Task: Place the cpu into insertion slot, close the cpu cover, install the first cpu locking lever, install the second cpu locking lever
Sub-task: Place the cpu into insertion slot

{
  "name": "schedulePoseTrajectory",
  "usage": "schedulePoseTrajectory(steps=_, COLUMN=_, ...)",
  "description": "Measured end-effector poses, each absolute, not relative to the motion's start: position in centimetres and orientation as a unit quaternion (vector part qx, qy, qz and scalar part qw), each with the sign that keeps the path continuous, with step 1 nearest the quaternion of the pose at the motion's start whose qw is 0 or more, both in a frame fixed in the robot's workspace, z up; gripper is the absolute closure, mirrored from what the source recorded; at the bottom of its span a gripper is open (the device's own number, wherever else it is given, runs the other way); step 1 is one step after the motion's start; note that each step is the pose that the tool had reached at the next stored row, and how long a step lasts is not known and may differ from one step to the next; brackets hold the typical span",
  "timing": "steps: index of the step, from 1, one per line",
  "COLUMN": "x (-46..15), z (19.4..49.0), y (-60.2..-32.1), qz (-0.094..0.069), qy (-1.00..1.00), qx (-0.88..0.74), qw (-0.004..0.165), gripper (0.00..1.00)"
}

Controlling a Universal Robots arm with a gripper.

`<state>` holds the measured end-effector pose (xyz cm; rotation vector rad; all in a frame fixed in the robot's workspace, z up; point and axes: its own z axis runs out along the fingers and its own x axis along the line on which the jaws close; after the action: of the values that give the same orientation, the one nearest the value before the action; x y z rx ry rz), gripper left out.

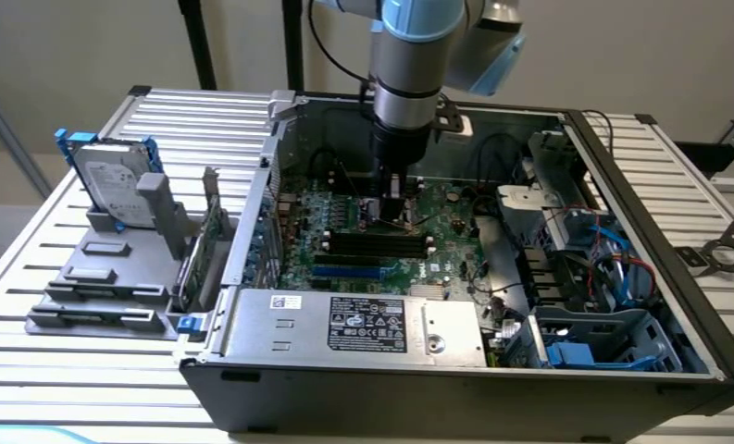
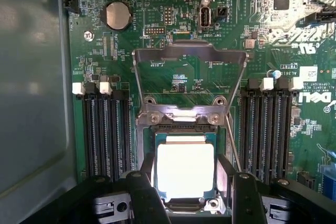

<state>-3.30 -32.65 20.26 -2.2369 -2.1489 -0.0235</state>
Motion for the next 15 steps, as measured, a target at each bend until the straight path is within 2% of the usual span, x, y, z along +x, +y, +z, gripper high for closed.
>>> schedulePoseTrajectory(steps=15, x=-2.68, z=20.08, y=-32.58, qz=0.006, qy=-0.692, qx=-0.721, qw=0.031, gripper=0.45)
